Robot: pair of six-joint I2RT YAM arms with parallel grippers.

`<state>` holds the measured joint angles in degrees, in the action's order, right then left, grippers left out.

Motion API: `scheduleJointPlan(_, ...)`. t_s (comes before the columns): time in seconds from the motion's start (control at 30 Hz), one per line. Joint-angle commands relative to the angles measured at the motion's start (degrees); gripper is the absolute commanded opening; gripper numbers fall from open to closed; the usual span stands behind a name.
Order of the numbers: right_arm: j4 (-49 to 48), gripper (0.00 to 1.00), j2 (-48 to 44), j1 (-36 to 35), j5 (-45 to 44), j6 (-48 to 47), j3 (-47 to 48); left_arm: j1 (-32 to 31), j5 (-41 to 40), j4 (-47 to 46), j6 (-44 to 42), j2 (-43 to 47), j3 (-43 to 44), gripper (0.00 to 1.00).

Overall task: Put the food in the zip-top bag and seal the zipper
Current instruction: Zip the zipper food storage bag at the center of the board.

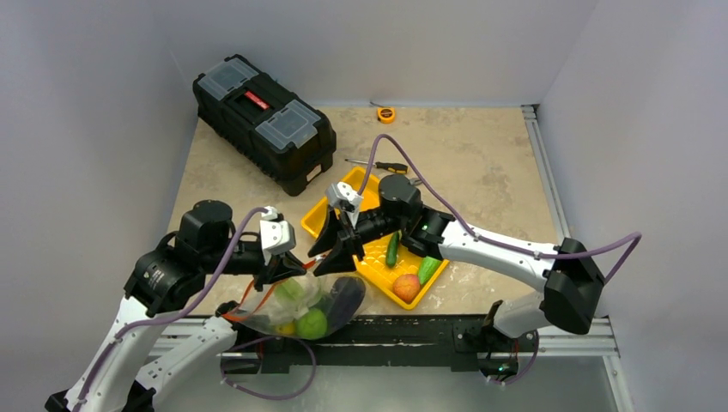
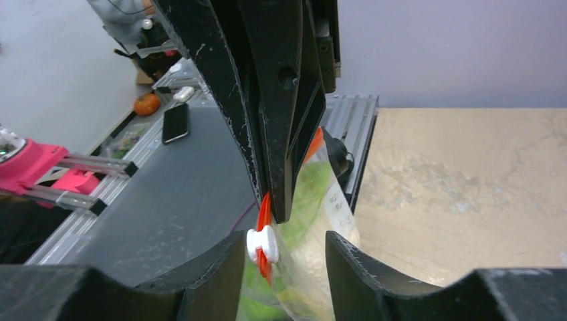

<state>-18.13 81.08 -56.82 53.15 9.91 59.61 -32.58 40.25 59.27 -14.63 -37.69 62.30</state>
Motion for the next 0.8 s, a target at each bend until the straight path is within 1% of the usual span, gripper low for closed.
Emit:
scheduleJointPlan(0.0, -4.10, 0.50, 0.22, 0.22, 4.75, 2.04, 2.03, 0.25, 0.44, -1.63, -1.96, -0.04, 3.46, 0.00)
scheduleJointPlan(0.07, -4.14, 0.53, 0.49, 0.22, 5.19, 2.06, 1.78, 0.26, 0.29, -1.47, -2.18, -0.08, 3.73, 0.00)
scheduleJointPlan(0.17, -4.66, 0.53, 0.86, 0.22, 5.80, 2.30, 1.56, 0.25, 0.07, -1.48, -2.67, -0.19, 3.88, 0.00)
scheduleJointPlan(0.2, -4.88, 0.51, 0.98, 0.20, 5.83, 2.38, 1.56, 0.26, 0.12, -1.57, -2.71, -0.27, 3.88, 0.00)
scheduleJointPlan(0.3, -5.29, 0.38, 1.60, 0.22, 6.07, 2.48, 1.88, 0.30, 0.14, -1.40, -3.01, -0.83, 4.33, 0.00)
scheduleJointPlan(0.43, -5.83, 0.27, 2.45, 0.19, 6.15, 2.66, 1.95, 0.24, -0.36, -1.88, -3.09, -0.89, 4.85, 0.00)
scheduleJointPlan(0.47, -6.05, 0.25, 2.61, 0.19, 6.02, 2.71, 1.85, 0.25, -0.59, -1.84, -3.05, -0.89, 5.11, 0.00)
scheduleJointPlan(0.5, -6.37, 0.26, 2.66, 0.21, 6.01, 2.74, 1.80, 0.25, -0.84, -1.85, -3.11, -0.89, 5.30, 0.00)
scheduleJointPlan(0.57, -6.55, 0.36, 2.98, 0.17, 5.92, 2.86, 1.82, 0.34, -1.36, -2.09, -3.12, -0.81, 5.45, 0.00)
scheduleJointPlan(0.6, -6.60, 0.36, 3.03, 0.21, 5.87, 2.76, 1.88, 0.32, -1.40, -2.15, -3.12, -0.80, 5.46, 0.00)
scheduleJointPlan(0.63, -6.60, 0.34, 3.03, 0.21, 5.70, 2.78, 1.89, 0.36, -1.38, -2.12, -3.20, -0.90, 5.47, 0.00)
scheduleJointPlan(0.67, -6.63, 0.24, 3.03, 0.17, 5.53, 2.79, 1.91, 0.35, -1.32, -1.99, -3.21, -0.96, 5.46, 0.00)
scheduleJointPlan(0.77, -6.90, 0.07, 2.96, 0.22, 5.03, 2.78, 1.71, 0.36, -1.67, -1.70, -3.38, -1.07, 5.18, 0.00)
